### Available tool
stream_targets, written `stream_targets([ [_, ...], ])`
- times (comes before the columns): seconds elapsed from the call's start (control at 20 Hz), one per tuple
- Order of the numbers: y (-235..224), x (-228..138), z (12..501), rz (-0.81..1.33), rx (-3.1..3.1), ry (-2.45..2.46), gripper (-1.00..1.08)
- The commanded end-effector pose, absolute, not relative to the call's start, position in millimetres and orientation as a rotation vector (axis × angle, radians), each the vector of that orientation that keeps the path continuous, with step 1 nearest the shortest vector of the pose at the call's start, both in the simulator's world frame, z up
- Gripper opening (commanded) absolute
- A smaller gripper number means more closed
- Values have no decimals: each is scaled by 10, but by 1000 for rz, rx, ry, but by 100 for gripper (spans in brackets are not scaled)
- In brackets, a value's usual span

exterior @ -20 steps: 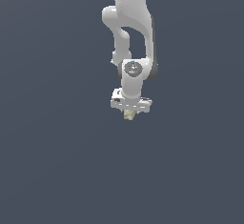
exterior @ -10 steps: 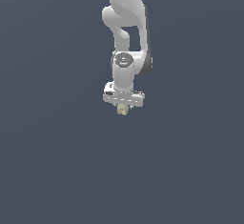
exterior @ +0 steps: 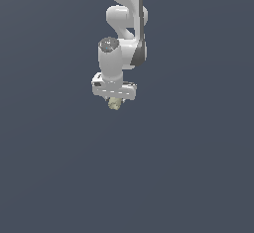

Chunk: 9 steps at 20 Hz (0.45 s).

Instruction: Pick up the object and move it to a goal position.

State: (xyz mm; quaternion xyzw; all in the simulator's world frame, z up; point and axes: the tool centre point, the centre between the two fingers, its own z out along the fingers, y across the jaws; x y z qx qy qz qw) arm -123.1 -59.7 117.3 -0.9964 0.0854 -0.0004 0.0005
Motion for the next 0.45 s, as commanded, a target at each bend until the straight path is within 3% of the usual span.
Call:
stream_targets([
  [0.0, -716, -1286, 1264, 0, -3129, 266, -100],
  [0.4, -879, -1336, 1383, 0, -3130, 266, -100],
])
